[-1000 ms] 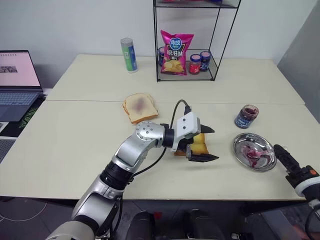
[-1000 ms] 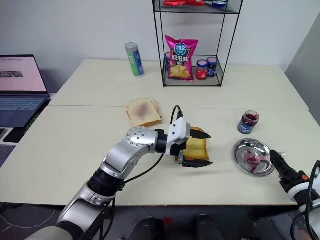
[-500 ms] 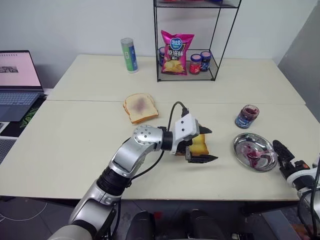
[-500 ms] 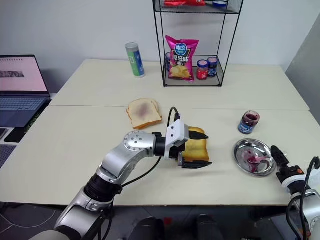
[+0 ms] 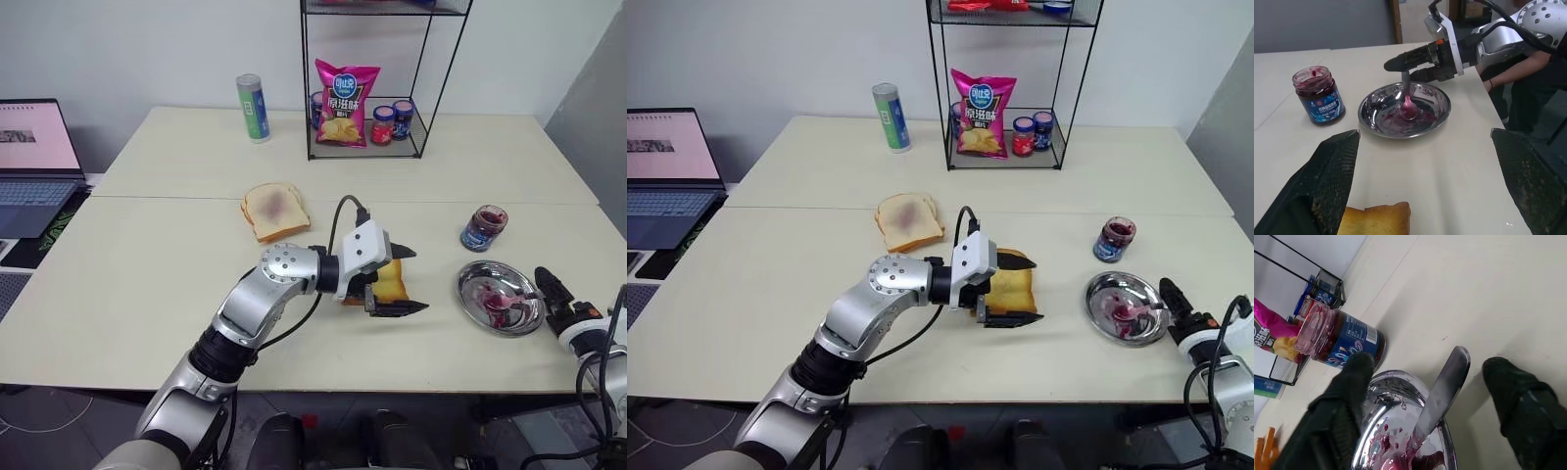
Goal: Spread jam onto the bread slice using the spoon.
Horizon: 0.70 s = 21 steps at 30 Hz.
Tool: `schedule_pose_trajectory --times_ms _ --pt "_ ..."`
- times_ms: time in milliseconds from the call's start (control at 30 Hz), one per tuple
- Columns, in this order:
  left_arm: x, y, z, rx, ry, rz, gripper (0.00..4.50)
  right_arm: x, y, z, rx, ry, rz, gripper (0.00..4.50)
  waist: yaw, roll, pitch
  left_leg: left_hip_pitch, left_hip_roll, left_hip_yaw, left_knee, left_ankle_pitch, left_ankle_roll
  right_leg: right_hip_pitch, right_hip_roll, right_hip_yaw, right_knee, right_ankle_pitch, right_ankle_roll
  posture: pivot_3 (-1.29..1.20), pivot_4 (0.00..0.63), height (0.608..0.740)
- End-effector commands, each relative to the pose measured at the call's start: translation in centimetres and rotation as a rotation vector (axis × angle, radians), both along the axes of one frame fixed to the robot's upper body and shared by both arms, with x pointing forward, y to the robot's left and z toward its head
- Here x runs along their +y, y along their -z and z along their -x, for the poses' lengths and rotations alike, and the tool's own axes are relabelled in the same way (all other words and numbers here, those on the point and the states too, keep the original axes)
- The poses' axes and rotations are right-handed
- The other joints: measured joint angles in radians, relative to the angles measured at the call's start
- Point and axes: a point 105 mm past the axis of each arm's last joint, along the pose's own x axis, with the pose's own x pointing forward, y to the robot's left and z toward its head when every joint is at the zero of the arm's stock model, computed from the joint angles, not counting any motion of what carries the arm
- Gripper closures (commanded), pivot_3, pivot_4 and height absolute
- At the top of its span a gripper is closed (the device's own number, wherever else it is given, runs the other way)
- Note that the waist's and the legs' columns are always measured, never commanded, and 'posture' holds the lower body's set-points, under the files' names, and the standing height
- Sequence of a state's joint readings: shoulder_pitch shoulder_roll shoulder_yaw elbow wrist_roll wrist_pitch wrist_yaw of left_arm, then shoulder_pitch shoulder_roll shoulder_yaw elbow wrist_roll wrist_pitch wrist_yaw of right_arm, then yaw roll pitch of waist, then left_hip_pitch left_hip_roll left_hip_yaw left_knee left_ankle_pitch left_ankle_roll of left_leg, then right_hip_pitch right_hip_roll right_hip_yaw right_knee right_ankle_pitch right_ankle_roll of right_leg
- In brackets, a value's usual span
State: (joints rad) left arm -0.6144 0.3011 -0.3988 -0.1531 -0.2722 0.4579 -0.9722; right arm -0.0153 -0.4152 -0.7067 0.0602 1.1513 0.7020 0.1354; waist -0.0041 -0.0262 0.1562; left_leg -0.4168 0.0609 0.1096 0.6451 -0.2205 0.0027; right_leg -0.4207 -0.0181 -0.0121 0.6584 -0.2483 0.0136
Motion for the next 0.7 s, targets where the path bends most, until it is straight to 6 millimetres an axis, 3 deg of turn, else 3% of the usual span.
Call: schedule_pose_trajectory --times_ms 33,433,600,700 --pt "-0.3 -1.3 0.3 -0.045 0.017 0.032 0.00 -0.4 -1.2 -0.1 -0.049 0.008 0.033 1.76 0.000 0.000 0.000 0.000 0.000 0.000 0.000 0.000 0.000 0.000 0.000 0.000 0.000 0.000 0.000 0.00 0.150 0.740" --pt "-0.4 -1.2 0.5 -0.034 0.022 0.038 0.00 -0.6 -1.8 0.4 -0.084 0.018 0.039 4.47 0.000 0.000 0.000 0.000 0.000 0.000 0.000 0.000 0.000 0.000 0.000 0.000 0.000 0.000 0.000 0.00 0.150 0.740" --pt "-0.2 -1.1 0.2 -0.032 0.013 0.043 0.00 -0.5 -3.0 1.0 -0.118 0.020 0.039 4.49 0.002 0.000 0.000 0.000 0.000 0.000 0.001 0.000 0.000 0.001 0.000 0.000 0.000 0.000 0.000 0.00 0.150 0.740" --pt "0.1 -1.2 -0.2 -0.034 -0.002 0.049 0.00 -0.1 -5.0 1.0 -0.163 0.009 0.062 4.49 0.002 0.001 0.000 0.000 0.000 0.000 0.000 0.000 0.000 0.000 0.000 0.000 0.000 0.000 0.000 0.00 0.150 0.740"
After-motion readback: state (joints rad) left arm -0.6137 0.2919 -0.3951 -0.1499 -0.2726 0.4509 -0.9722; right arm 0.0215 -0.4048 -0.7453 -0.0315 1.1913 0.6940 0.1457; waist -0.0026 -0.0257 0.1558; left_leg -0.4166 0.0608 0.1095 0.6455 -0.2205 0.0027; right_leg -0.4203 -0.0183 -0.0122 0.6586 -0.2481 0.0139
